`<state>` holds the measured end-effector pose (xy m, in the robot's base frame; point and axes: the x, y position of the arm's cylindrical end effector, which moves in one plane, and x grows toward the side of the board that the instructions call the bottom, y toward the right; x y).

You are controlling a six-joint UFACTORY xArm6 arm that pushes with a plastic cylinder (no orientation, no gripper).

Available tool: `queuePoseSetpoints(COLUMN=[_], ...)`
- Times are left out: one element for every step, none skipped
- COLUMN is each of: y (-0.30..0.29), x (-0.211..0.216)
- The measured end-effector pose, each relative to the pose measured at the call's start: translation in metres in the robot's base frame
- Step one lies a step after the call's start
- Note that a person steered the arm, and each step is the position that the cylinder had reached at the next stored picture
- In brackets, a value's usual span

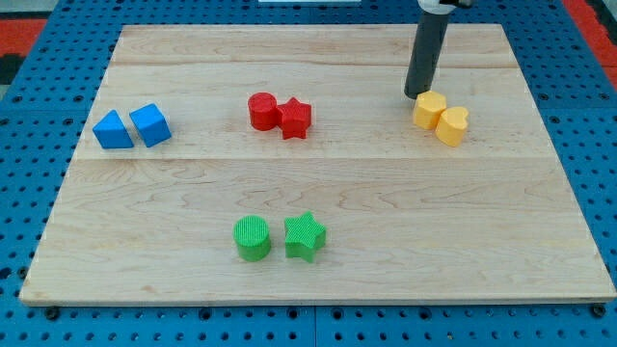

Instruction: Nudge the green star left a bit

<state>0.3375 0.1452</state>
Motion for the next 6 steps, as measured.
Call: queuePoseSetpoints(y=[-0.005,-0.006,-0.006,-0.029,-0.089,-0.071], x=[-0.004,-0.012,-0.012,-0.013,0.001,0.094])
